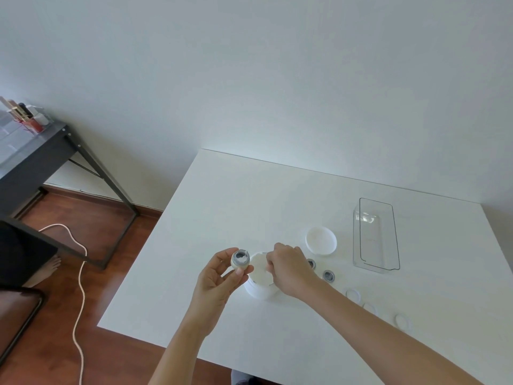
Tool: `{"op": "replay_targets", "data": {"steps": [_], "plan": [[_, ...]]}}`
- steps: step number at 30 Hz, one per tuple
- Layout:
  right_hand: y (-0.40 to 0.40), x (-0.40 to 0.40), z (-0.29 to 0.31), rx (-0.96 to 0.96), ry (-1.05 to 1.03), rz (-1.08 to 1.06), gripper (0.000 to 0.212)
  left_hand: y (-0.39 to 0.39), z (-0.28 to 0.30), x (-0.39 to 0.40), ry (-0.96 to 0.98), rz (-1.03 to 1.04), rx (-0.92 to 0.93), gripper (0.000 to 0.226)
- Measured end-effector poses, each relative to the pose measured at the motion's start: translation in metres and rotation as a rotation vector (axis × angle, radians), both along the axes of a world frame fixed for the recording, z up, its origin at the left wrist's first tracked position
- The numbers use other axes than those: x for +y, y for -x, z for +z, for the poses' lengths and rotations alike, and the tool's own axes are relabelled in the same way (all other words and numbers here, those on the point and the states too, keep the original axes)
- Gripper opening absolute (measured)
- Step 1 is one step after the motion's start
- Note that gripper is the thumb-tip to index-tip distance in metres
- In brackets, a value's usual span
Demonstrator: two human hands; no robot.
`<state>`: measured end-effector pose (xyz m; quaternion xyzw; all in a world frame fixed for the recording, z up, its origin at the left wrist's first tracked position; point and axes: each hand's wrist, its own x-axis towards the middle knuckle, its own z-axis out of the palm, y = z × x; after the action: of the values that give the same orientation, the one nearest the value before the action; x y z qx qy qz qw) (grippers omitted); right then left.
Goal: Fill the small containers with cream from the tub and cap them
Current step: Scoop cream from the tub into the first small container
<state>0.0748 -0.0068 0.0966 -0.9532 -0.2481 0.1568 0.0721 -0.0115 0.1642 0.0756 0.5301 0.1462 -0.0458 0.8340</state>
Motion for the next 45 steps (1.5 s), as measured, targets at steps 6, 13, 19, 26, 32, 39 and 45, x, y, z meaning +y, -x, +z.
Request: {"op": "replay_targets", "data": {"steps": [6,13,19,26,32,39,45], "plan": [[-0.002,-0.019,0.01,0.167,-0.292,-0.344,0.021,0.0,0.001,0.001,-0.004,-0.01,0.006,0.043],[0.0,-0.046,0.017,0.363,-0.561,-0.659,0.021,-0.001,0.0,0.002,0.004,-0.008,0.0,0.042],[0.0,-0.06,0.039,0.468,-0.784,-0.77,0.019,-0.002,0.0,-0.001,-0.001,-0.01,0.003,0.037],[0.003,-0.056,0.072,0.435,-0.941,-0.707,0.022,-0.009,0.009,-0.014,-0.01,-0.057,-0.006,0.041],[0.015,-0.045,0.077,0.028,-0.848,-0.526,0.018,-0.012,0.016,-0.021,-0.005,-0.085,-0.035,0.038],[0.024,-0.042,0.074,-0.383,-0.666,-0.157,0.012,-0.012,0.016,-0.021,0.008,-0.075,-0.038,0.039],[0.029,-0.047,0.067,-0.788,-0.399,0.258,0.017,-0.013,0.016,-0.021,0.019,-0.069,-0.035,0.04]]}}
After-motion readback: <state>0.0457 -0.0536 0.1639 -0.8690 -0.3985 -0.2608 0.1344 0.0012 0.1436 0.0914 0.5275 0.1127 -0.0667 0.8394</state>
